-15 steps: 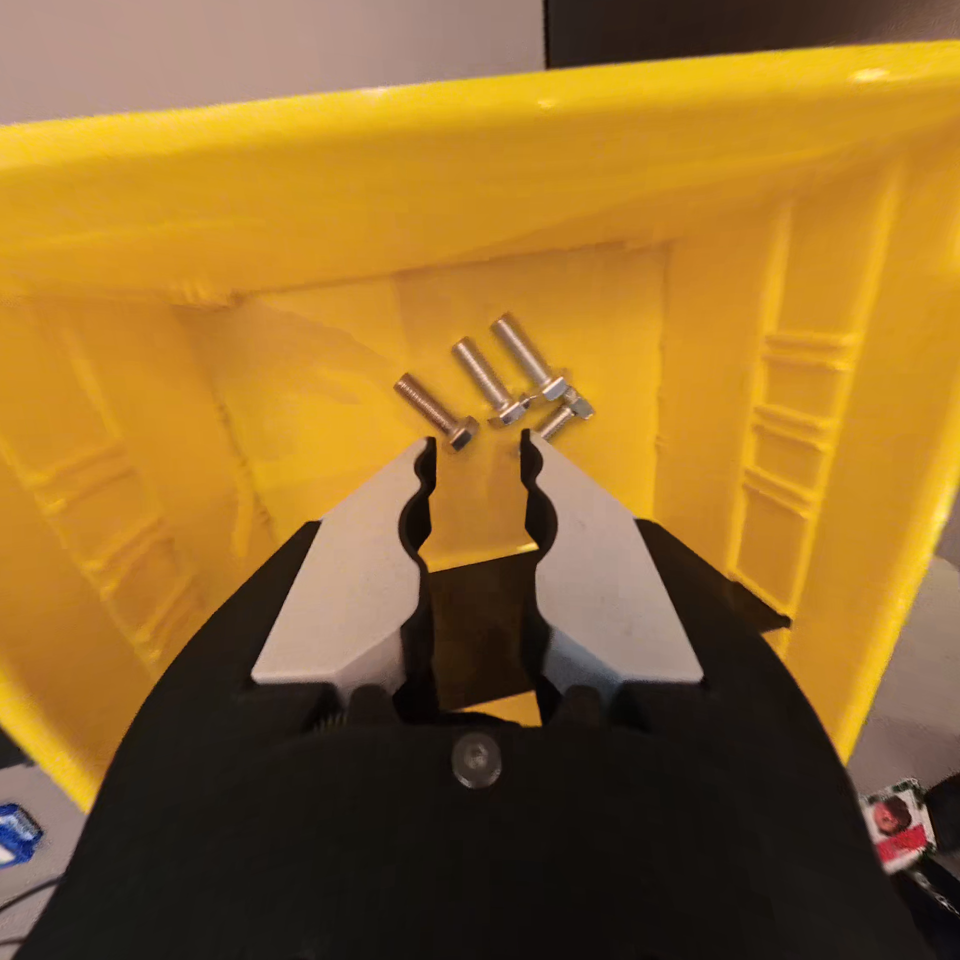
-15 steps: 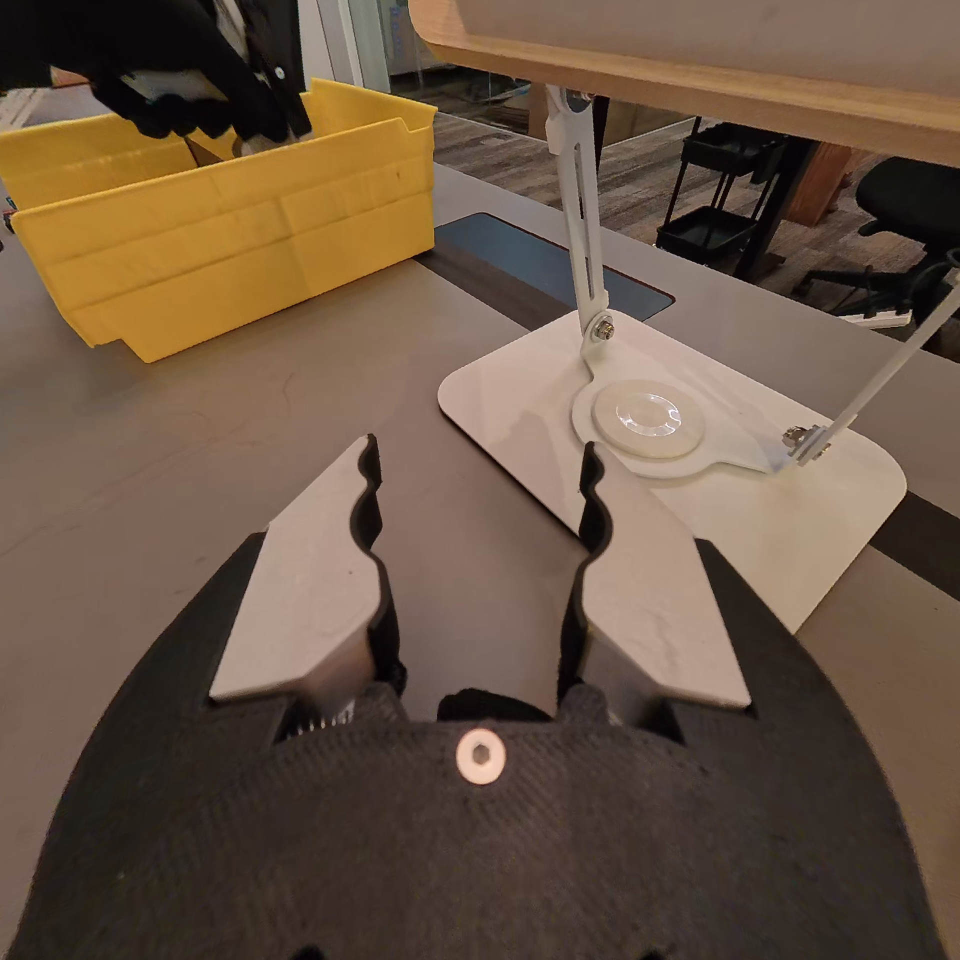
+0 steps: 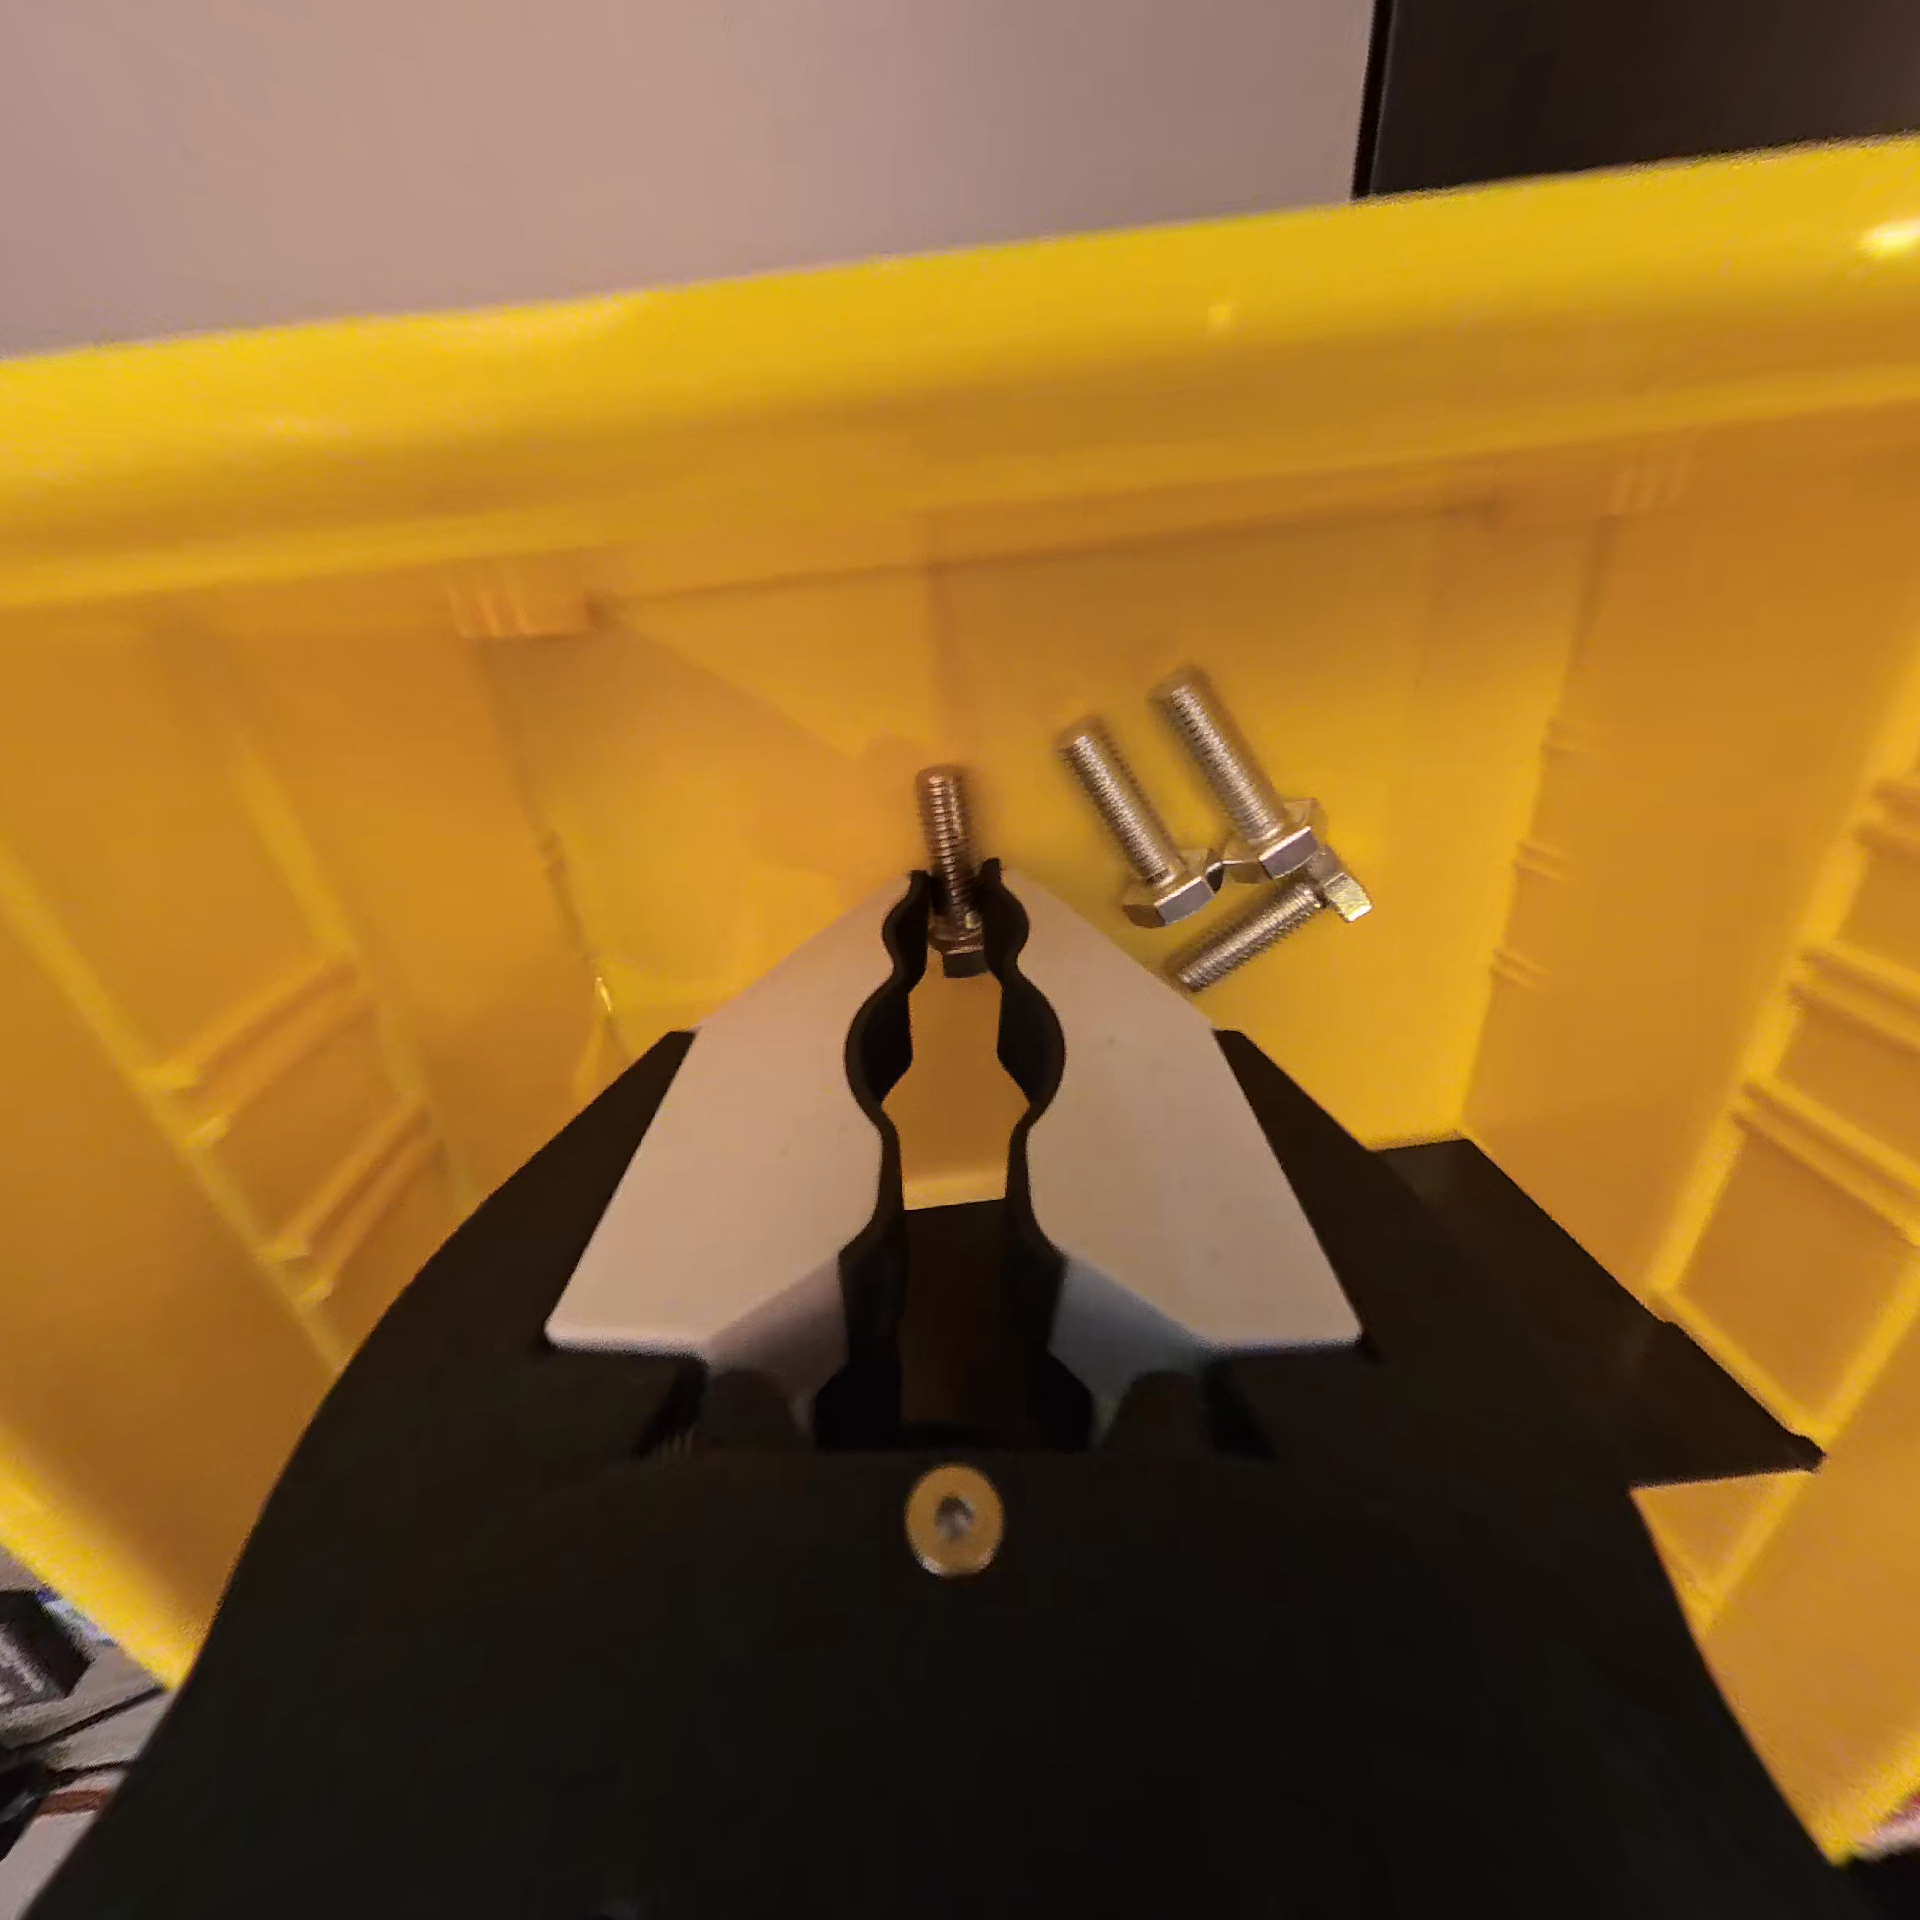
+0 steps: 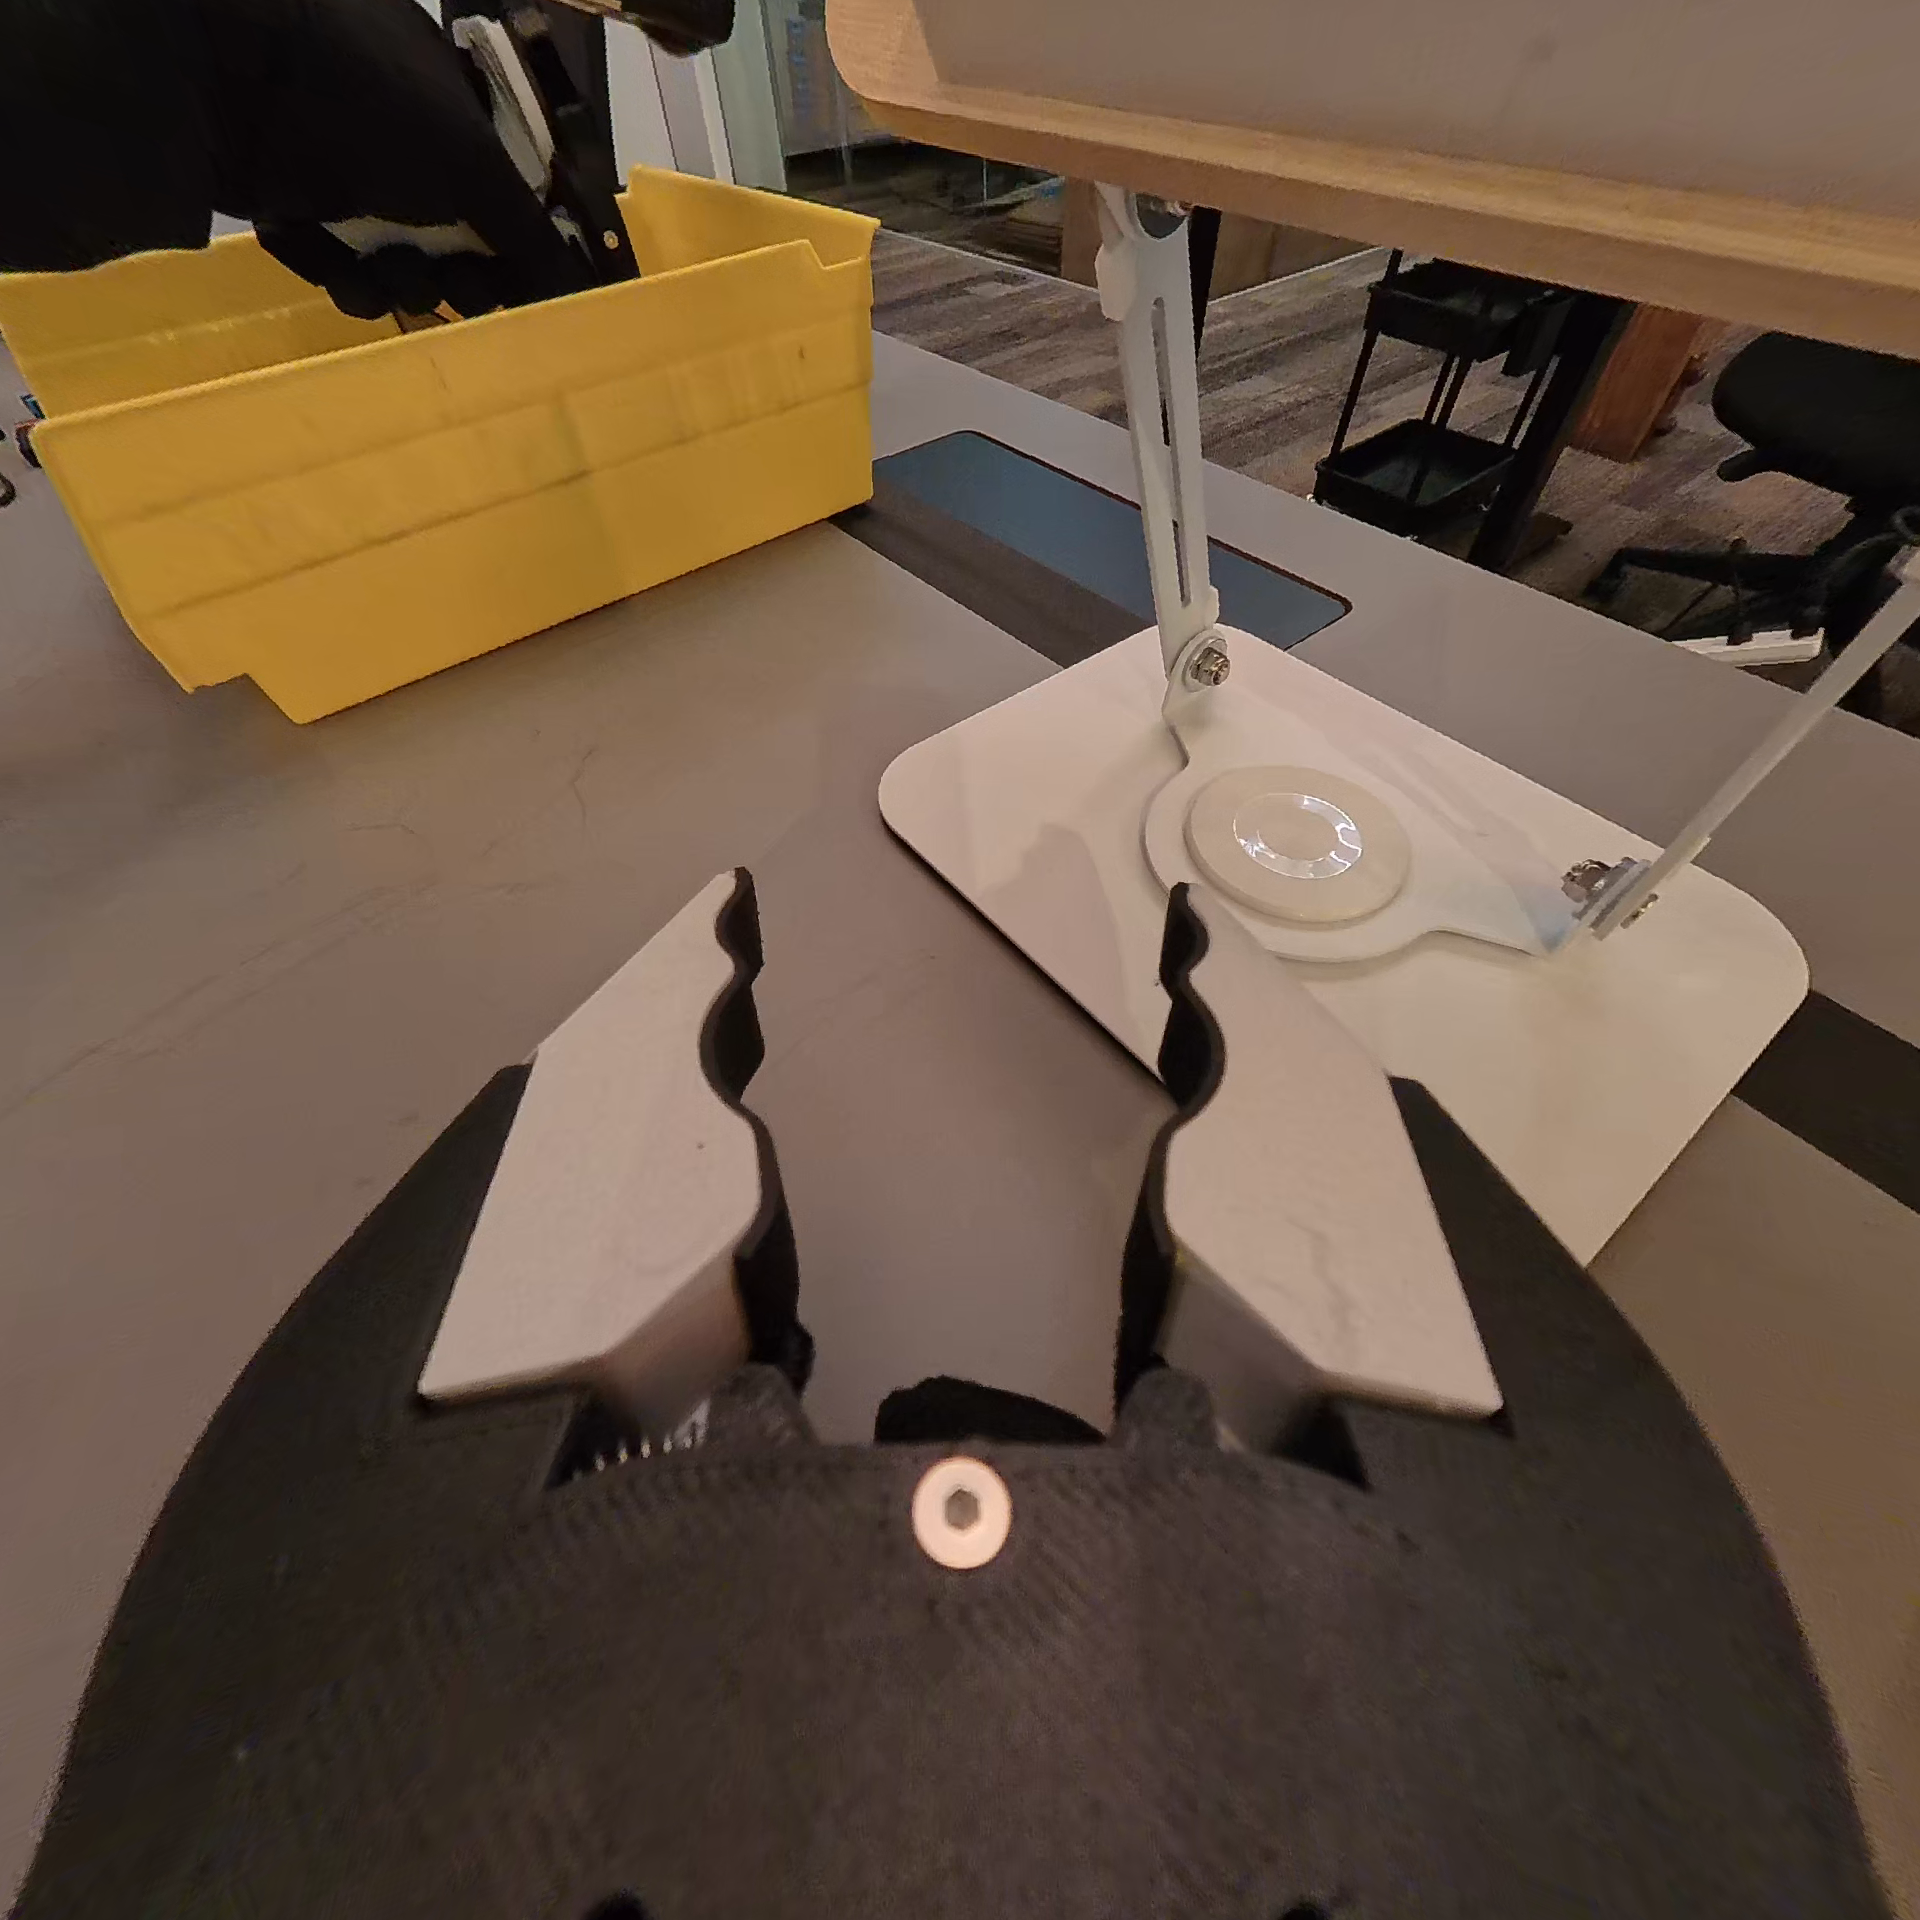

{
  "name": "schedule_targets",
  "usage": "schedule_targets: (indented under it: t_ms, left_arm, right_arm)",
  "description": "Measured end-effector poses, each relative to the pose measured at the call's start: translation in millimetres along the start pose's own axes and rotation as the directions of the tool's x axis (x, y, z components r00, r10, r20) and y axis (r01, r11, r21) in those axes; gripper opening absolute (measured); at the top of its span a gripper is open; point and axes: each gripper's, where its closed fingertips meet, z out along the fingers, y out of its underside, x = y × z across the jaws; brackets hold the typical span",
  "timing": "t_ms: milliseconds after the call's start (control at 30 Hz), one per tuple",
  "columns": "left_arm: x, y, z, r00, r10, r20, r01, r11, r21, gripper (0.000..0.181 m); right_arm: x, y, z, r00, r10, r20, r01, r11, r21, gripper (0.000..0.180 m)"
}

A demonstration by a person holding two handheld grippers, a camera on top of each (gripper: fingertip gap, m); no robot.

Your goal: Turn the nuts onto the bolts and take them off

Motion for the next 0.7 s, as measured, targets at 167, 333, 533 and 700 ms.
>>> schedule_targets:
  t_ms: [167,333,533,700]
  left_arm:
    - [-6,-6,-8,0.997,0.04,0.069,-0.045,0.997,0.067,0.008]
    - [-2,-19,-36,0.995,0.063,0.074,-0.078,0.972,0.222,0.008]
    - [17,-22,-91,0.985,0.129,0.113,-0.165,0.891,0.424,0.008]
    - [70,-8,-151,0.966,0.226,0.127,-0.257,0.767,0.587,0.007]
  right_arm:
    - [1,0,0,1.0,-0.005,-0.004,0.005,1.0,-0.002,0.076]
    - [0,0,0,1.0,-0.011,-0.004,0.011,1.0,-0.002,0.076]
    - [-1,-1,-1,1.0,-0.017,-0.004,0.017,1.0,-0.001,0.076]
    - [-2,-2,-1,1.0,-0.026,-0.005,0.026,1.0,0.0,0.076]
